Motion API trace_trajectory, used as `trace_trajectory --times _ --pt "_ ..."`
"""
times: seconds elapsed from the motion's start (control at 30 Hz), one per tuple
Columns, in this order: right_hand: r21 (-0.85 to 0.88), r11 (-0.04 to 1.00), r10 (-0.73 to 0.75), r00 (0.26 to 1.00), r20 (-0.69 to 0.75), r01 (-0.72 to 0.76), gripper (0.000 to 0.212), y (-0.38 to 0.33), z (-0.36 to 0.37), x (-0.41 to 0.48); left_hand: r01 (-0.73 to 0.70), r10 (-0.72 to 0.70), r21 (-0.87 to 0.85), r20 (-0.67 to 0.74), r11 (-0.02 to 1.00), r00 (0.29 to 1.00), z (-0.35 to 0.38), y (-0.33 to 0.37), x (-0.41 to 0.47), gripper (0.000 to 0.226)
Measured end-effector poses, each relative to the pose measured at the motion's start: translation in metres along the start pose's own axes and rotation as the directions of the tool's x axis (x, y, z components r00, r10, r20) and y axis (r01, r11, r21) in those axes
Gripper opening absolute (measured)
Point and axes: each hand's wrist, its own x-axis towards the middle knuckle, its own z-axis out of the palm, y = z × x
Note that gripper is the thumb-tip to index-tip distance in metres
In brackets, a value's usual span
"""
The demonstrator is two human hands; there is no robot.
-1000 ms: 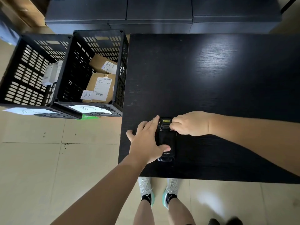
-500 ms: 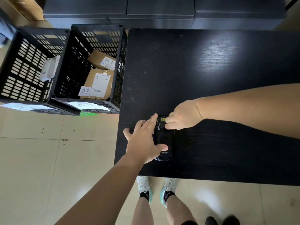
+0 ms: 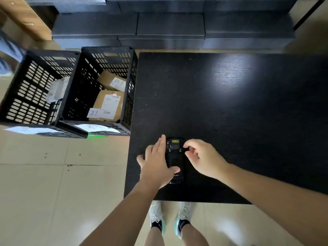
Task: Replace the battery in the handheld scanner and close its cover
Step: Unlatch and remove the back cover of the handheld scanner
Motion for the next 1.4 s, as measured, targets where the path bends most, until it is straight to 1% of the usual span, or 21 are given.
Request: trace_trajectory --times 0.03,0.1,0.2,0.27,0.3,0.37,0.43,0.5,0.6,0.73,0.93,1.0,1.03,1.1,1.17,1.23,1.27,1.33,1.4 --pt "0.090 0.994 0.069 0.997 -0.040 -0.065 0.021 -0.004 0.010 -0.011 0.017 -0.018 -0.041 -0.002 0.999 1.000 -0.001 0.000 -0.003 0.110" --pt "0.196 0.966 0.177 0.984 -0.025 -0.168 0.026 -0.015 0.029 -0.025 0.061 -0.064 -0.151 -0.013 0.987 0.998 0.001 -0.001 -0.012 0.104" --pt "0.234 0.934 0.282 0.959 -0.013 -0.272 0.034 -0.027 0.044 -0.031 0.092 -0.105 -0.340 -0.020 0.936 0.994 0.008 -0.002 -0.030 0.090" --pt "0.230 0.929 0.300 0.954 -0.015 -0.289 0.038 -0.029 0.044 -0.029 0.121 -0.126 -0.455 0.020 0.882 0.992 0.014 -0.001 -0.041 0.080" --pt "0.218 0.931 0.302 0.953 -0.006 -0.294 0.039 -0.029 0.043 -0.027 0.131 -0.128 -0.484 0.041 0.865 0.991 0.016 0.000 -0.044 0.076" --pt "0.177 0.938 0.301 0.953 0.020 -0.300 0.042 -0.031 0.040 -0.023 0.120 -0.109 -0.496 0.051 0.860 0.993 0.023 0.000 -0.047 0.076" --pt "0.141 0.944 0.296 0.955 0.033 -0.298 0.044 -0.033 0.038 -0.020 0.112 -0.095 -0.474 0.060 0.873 0.994 0.026 -0.002 -0.048 0.083" --pt "0.120 0.948 0.293 0.955 0.038 -0.296 0.045 -0.035 0.035 -0.017 0.106 -0.082 -0.452 0.073 0.886 0.994 0.028 -0.004 -0.049 0.088" --pt "0.085 0.954 0.284 0.957 0.058 -0.288 0.044 -0.037 0.034 -0.012 0.096 -0.072 -0.438 0.072 0.894 0.995 0.032 -0.007 -0.050 0.091" --pt "0.102 0.947 0.299 0.952 0.065 -0.304 0.038 -0.040 0.034 -0.006 0.080 -0.069 -0.454 0.042 0.888 0.997 0.034 -0.009 -0.050 0.090" --pt "0.196 0.925 0.320 0.946 0.059 -0.325 0.034 -0.043 0.031 0.001 0.060 -0.059 -0.481 0.018 0.875 0.998 0.033 -0.008 -0.050 0.089" --pt "0.255 0.911 0.323 0.945 0.045 -0.323 0.036 -0.042 0.031 -0.001 0.046 -0.054 -0.502 -0.002 0.863 0.999 0.031 -0.008 -0.051 0.083" --pt "0.294 0.900 0.325 0.945 0.038 -0.322 0.037 -0.042 0.032 -0.003 0.043 -0.062 -0.518 -0.020 0.854 0.998 0.030 -0.007 -0.052 0.077" --pt "0.356 0.882 0.326 0.945 0.015 -0.309 0.040 -0.041 0.034 -0.009 0.069 -0.117 -0.561 -0.051 0.825 0.992 0.027 -0.006 -0.051 0.060" --pt "0.378 0.878 0.326 0.945 -0.027 -0.292 0.045 -0.042 0.038 -0.014 0.125 -0.196 -0.606 -0.053 0.786 0.979 0.025 -0.004 -0.047 0.047" --pt "0.443 0.845 0.380 0.920 -0.099 -0.301 0.050 -0.042 0.044 -0.020 0.165 -0.245 -0.630 -0.040 0.758 0.969 0.025 -0.004 -0.042 0.041" --pt "0.499 0.805 0.437 0.890 -0.134 -0.320 0.049 -0.041 0.047 -0.024 0.172 -0.253 -0.635 -0.038 0.753 0.967 0.026 -0.004 -0.041 0.041" --pt "0.585 0.722 0.549 0.821 -0.159 -0.369 0.038 -0.040 0.052 -0.032 0.175 -0.260 -0.645 -0.039 0.744 0.965 0.028 -0.005 -0.040 0.040" --pt "0.595 0.700 0.581 0.799 -0.153 -0.396 0.028 -0.040 0.058 -0.039 0.170 -0.265 -0.652 -0.049 0.739 0.963 0.029 -0.003 -0.041 0.039"
